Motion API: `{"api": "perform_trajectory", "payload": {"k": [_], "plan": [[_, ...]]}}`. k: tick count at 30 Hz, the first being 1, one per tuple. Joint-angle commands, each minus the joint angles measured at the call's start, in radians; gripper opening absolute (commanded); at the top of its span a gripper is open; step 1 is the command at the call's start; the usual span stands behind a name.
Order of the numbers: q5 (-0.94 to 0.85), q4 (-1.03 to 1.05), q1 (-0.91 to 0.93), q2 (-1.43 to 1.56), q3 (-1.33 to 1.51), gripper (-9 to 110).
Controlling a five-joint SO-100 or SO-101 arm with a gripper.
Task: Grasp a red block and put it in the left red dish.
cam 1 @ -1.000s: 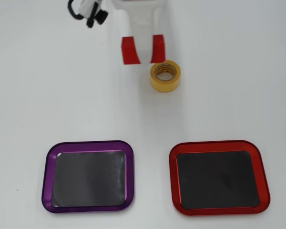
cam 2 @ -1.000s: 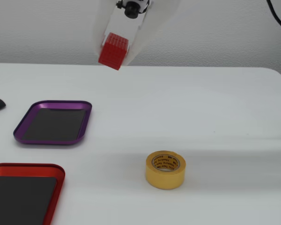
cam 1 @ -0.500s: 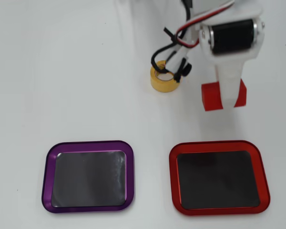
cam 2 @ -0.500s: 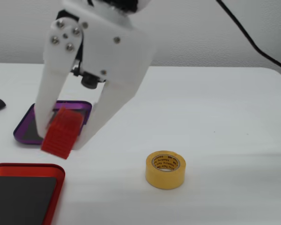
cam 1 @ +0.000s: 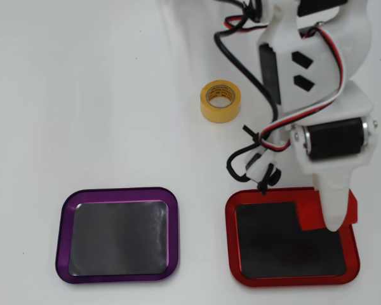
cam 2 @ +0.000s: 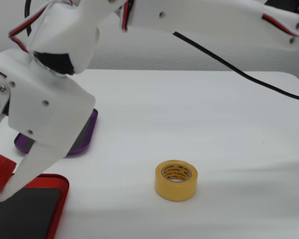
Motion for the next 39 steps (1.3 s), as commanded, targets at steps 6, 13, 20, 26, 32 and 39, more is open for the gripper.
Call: {"api": "perform_trajectory", "payload": {"k": [6,13,20,26,32,39], "plan": [[-0.011,0.095,-0.012,-0.106,-0.265,0],[-0.011,0.225,-0.014,-0.118,-0.379,5],[-0.011,0.307,-0.008,-0.115,-0.379,25],[-0.011,0.347,-0.018,-0.107,-0.383,25],[-0.009,0.488,-0.069,0.032,-0.379,25],[-0.009,0.508,-0.075,0.307,-0.195,25]]}}
